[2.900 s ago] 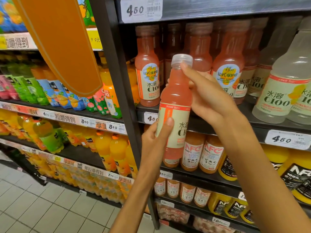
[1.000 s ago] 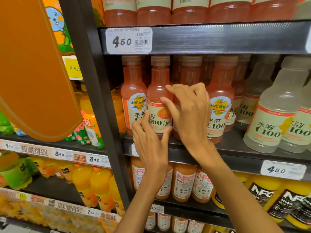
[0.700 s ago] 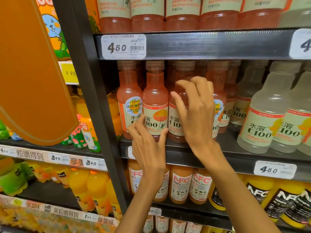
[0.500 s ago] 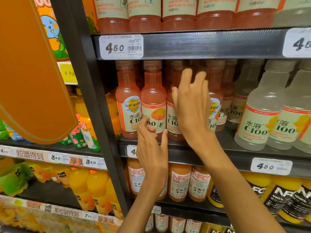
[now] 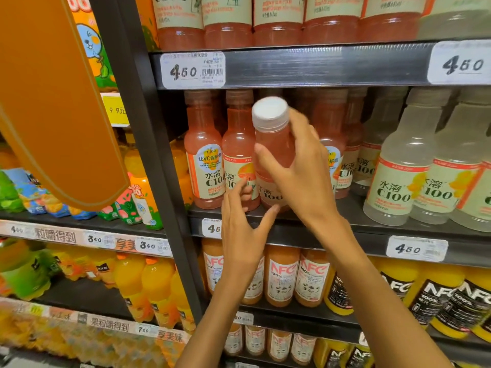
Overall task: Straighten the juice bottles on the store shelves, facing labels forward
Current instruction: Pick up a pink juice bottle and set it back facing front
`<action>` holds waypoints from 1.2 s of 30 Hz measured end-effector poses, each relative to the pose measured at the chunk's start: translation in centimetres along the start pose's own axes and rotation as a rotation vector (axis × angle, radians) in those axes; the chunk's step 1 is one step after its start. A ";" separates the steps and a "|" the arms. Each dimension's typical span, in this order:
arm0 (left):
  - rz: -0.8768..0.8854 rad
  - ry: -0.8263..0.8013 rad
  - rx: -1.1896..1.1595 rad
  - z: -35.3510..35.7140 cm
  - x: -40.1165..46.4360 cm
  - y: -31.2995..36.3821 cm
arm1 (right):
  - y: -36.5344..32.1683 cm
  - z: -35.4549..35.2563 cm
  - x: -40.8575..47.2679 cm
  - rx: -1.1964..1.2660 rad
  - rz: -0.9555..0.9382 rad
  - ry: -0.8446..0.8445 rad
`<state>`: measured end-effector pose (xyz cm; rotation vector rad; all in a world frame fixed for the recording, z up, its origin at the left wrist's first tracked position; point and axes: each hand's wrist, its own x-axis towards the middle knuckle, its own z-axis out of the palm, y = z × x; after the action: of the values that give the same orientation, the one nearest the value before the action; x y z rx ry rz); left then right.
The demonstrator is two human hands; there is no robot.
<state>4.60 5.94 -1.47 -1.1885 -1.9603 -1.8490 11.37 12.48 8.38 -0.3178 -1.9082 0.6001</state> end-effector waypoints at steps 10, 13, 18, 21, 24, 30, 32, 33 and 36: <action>-0.102 -0.219 -0.484 -2.3 -1.9 3.5 | -1.5 -3.4 -0.9 0.641 0.093 -0.110; -0.262 -0.275 -0.588 -2.7 -3.4 3.7 | -0.9 -3.1 -1.0 0.764 0.233 -0.211; -0.479 -0.439 -0.770 -3.6 -5.5 3.3 | 0.4 -2.1 -0.9 1.102 0.550 -0.527; -0.520 -0.480 -0.803 -3.9 -5.8 3.1 | 0.2 -1.4 -1.3 1.177 0.520 -0.563; -0.494 -0.393 -0.636 -4.3 -5.4 3.1 | -0.1 -1.3 -1.7 1.147 0.470 -0.452; -0.529 -0.315 -0.699 -4.0 -5.1 3.7 | -0.6 -2.0 -1.0 1.033 0.470 -0.372; -0.595 -0.411 -0.841 -4.0 -5.6 4.1 | -0.7 -2.4 -0.6 1.179 0.446 -0.518; -0.616 -0.455 -0.879 -3.9 -5.9 4.4 | -0.8 -2.4 -0.6 1.294 0.439 -0.584; -0.609 -0.446 -0.841 -3.0 -6.6 4.7 | -0.8 -2.5 -0.9 1.385 0.439 -0.607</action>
<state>10.85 0.05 -1.53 -1.3770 -1.9288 -3.1719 14.11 12.00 8.87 0.4130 -1.4783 2.2962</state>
